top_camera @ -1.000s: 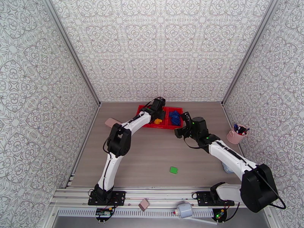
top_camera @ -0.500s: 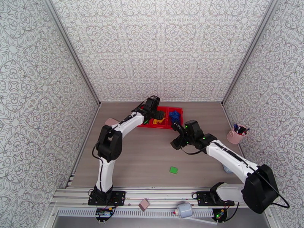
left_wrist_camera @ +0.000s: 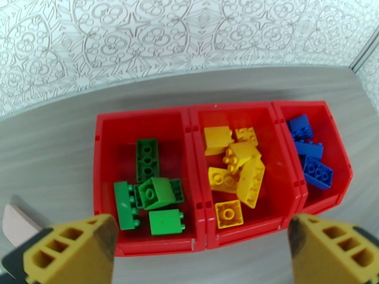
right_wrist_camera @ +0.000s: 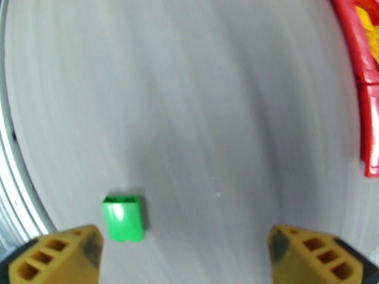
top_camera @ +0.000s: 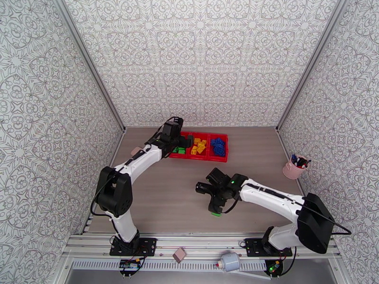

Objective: Sort the legos into containers by color

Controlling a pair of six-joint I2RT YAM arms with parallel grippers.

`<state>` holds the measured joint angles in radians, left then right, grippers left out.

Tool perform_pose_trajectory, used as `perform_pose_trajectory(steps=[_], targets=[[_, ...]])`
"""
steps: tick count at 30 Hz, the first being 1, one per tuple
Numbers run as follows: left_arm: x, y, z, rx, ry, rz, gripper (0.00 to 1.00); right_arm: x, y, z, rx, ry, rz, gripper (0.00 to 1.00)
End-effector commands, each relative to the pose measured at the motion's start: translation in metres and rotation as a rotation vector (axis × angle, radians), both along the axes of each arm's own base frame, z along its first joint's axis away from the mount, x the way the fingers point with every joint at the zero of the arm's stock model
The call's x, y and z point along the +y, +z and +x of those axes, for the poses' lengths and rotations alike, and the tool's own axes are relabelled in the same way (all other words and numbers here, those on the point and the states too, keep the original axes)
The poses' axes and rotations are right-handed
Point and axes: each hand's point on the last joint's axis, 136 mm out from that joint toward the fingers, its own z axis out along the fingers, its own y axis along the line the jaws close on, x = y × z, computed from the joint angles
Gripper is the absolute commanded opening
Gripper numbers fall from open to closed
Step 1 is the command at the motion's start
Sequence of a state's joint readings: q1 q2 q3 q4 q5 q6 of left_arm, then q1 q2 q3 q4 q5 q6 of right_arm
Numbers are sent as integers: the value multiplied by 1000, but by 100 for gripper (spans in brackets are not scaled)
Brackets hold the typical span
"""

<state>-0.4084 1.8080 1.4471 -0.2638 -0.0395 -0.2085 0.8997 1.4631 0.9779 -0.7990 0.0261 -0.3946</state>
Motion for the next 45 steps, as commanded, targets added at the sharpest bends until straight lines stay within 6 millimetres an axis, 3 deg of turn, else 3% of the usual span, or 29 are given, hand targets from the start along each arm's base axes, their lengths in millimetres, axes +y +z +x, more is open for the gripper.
perform_pose_trajectory(steps=[1,6,10,15,20,22,25,27,31,36,45], targets=[[9,16,-2,-43,11,-13,98,-2,-8,-8,9,60,-92,97],[11,16,-2,-43,9,-12,98,-1,-33,-21,60,103,-170,97],[10,16,-2,-44,6,0,97,-1,-43,-21,68,107,-186,96],[8,14,-3,-37,-2,-2,97,-3,-59,-25,107,115,-215,89],[7,15,-5,-45,-31,22,97,-11,-69,-24,105,98,-255,68],[7,16,-5,-49,-42,30,97,-13,-72,-25,106,88,-264,63],[4,20,-9,-59,-75,40,97,-17,-79,-25,110,74,-280,44],[0,22,-15,-61,-113,33,98,-19,-80,-25,108,67,-290,42],[-9,33,-35,-96,-210,20,99,-20,-72,-16,74,25,-260,28],[-4,44,-61,-144,-262,35,99,-22,-57,-1,29,-55,-175,27],[-7,25,-131,-200,-457,58,100,-4,6,54,-58,-295,256,23]])
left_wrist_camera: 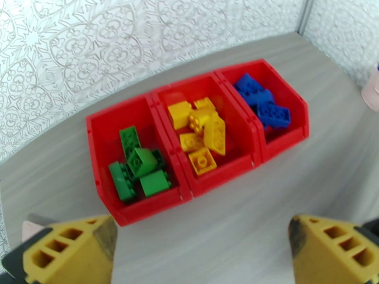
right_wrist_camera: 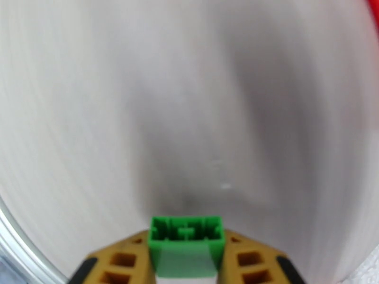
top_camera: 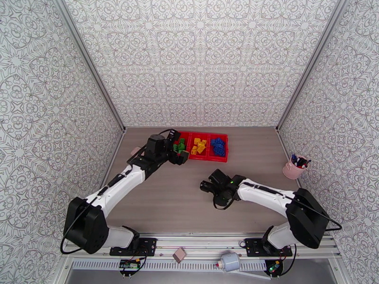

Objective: Sort the legos into containers by color

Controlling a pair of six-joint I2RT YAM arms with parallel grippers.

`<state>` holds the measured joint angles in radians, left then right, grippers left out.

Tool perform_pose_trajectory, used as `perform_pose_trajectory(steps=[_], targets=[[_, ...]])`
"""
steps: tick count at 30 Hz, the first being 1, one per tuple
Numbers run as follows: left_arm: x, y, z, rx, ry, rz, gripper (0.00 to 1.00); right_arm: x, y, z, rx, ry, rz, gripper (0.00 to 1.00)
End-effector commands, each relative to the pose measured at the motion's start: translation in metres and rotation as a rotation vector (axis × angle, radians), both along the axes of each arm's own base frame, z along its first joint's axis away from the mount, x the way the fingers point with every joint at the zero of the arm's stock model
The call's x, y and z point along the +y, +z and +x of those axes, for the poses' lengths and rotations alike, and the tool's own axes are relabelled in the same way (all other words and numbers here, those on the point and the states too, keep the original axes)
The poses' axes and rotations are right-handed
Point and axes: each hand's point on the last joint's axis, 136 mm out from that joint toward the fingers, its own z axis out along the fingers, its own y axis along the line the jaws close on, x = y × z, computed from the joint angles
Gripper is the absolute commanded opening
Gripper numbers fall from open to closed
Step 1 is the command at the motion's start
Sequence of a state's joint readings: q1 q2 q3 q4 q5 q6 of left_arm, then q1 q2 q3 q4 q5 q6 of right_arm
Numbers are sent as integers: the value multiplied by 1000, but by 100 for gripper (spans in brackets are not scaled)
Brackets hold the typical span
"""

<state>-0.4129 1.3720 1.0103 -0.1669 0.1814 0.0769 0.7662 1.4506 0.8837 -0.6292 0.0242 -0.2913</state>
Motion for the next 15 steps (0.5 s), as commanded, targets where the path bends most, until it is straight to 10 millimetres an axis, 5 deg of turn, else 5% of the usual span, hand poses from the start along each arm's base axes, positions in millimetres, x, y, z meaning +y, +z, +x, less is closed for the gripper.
perform_pose_trajectory(steps=[1,8,15], targets=[[-15,-3,-29,-41,-136,-5,100,18,26,22,-48,-77,199,22],[-22,-25,-83,-69,-218,-3,100,41,78,67,-128,-151,447,21],[-17,-32,-99,-132,-194,0,100,70,126,120,-231,-165,603,22]])
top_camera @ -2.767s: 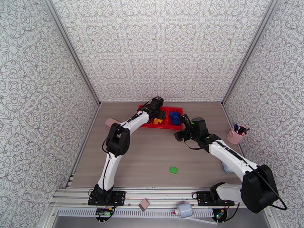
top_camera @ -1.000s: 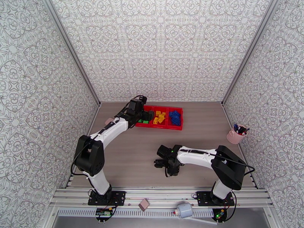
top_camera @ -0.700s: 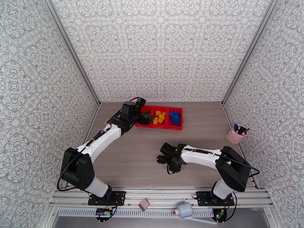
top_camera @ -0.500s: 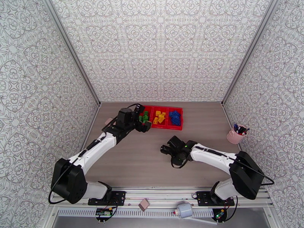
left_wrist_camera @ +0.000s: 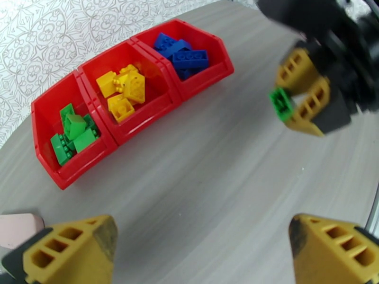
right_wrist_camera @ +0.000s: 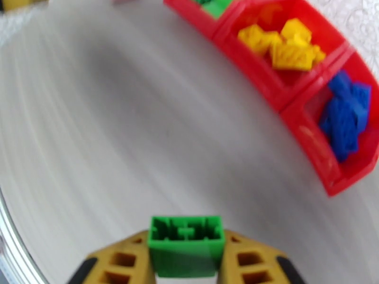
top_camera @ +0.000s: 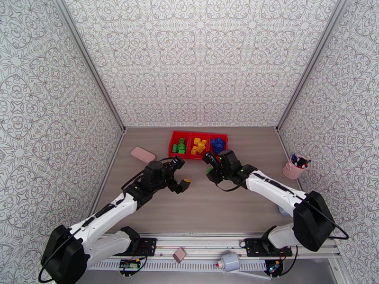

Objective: Sort the legos into containers by color

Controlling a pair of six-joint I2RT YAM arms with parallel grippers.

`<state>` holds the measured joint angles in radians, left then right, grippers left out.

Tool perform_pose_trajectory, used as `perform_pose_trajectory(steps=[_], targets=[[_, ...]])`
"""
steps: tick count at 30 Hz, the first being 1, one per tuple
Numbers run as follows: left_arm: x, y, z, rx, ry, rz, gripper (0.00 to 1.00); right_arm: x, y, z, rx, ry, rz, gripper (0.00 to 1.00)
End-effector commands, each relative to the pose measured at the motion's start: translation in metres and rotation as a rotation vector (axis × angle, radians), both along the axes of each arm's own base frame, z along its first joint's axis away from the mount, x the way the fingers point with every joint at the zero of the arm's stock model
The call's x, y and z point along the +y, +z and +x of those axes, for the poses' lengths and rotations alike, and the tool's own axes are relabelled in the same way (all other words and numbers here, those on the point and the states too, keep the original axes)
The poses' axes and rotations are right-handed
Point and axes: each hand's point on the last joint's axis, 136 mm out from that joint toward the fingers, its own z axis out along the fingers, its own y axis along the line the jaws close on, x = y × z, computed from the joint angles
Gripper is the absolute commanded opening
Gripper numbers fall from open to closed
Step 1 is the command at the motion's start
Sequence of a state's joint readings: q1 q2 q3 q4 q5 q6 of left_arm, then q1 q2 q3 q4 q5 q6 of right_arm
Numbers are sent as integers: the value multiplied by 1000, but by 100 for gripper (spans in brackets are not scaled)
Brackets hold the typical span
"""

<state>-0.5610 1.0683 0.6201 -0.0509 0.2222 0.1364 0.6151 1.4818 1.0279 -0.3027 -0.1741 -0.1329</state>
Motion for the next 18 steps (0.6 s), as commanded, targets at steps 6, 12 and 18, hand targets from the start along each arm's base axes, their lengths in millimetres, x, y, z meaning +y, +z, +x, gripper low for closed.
perform_pose_trajectory(steps=[6,12,18], targets=[[10,8,7,-90,80,-64,100,51,60,83,-153,-29,201,22],[16,4,13,-82,129,-108,100,85,58,140,-174,-68,263,21],[23,-3,17,-76,166,-113,100,108,36,187,-145,-148,294,21]])
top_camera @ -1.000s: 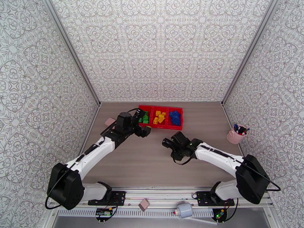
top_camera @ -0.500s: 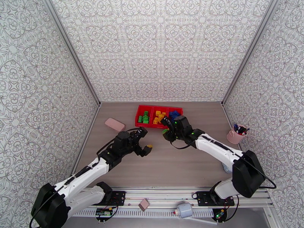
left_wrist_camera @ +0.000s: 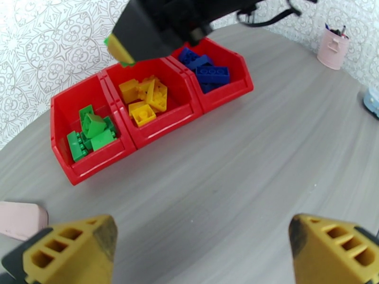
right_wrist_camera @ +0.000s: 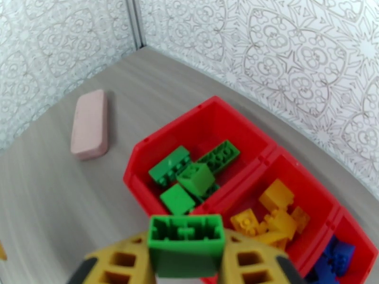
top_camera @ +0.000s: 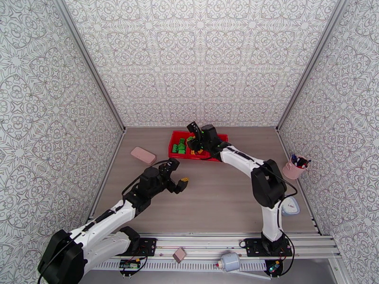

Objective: Sort the legos into containers by color

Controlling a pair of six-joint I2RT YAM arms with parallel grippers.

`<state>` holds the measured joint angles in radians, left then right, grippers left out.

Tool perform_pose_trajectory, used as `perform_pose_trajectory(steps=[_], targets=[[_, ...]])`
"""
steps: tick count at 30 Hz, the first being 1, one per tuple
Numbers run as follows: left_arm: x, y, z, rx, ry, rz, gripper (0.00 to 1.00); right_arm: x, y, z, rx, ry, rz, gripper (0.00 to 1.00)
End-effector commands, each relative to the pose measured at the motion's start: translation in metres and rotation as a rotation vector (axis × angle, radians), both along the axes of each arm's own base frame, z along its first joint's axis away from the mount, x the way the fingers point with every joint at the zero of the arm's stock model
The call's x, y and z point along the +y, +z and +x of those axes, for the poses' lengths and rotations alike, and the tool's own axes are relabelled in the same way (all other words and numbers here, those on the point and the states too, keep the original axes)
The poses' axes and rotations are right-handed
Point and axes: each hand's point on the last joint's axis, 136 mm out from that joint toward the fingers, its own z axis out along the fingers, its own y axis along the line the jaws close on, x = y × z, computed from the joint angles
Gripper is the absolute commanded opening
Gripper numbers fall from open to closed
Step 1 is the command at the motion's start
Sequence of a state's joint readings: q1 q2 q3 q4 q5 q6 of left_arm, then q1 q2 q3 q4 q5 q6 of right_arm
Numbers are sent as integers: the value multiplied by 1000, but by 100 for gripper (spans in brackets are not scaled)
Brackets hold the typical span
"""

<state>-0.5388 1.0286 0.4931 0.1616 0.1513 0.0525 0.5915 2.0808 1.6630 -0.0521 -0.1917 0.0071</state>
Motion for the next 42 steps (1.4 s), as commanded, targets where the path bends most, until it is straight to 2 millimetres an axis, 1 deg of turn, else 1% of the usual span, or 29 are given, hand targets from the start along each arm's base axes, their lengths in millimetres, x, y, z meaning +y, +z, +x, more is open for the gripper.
perform_pose_trajectory(steps=[1,5,9,12,16,18,21,22,24,26,29,30,33,35,39,42], targets=[[9,-4,7,-2,56,-23,100,8,-1,26,16,-62,52,21],[13,-6,10,0,76,-40,100,20,-26,46,69,-78,36,20],[17,-8,14,-1,93,-31,100,29,-46,62,109,-90,17,21],[21,-9,16,-3,110,-30,100,35,-57,70,128,-87,13,22],[22,-9,18,-6,113,-22,100,41,-59,79,127,-87,10,24],[24,-8,19,-12,115,-14,100,44,-55,82,120,-83,14,27],[27,-4,20,-19,120,-10,100,45,-40,82,105,-76,29,33],[28,-3,20,-21,121,-9,100,45,-34,81,95,-76,31,37],[30,0,21,-27,119,-4,100,41,-24,80,78,-80,26,48],[38,2,24,-37,150,-2,100,36,-12,78,53,-91,18,60],[51,8,31,-51,195,-4,100,28,5,73,13,-103,16,72],[55,10,32,-55,207,-1,100,25,9,71,4,-106,19,75],[68,17,38,-79,254,6,100,17,27,61,-31,-108,42,85],[80,19,42,-88,304,12,100,8,39,51,-64,-104,63,91],[100,17,47,-91,391,30,100,-12,60,27,-123,-104,116,96],[113,17,50,-106,446,22,100,-36,71,8,-167,-137,129,97]])
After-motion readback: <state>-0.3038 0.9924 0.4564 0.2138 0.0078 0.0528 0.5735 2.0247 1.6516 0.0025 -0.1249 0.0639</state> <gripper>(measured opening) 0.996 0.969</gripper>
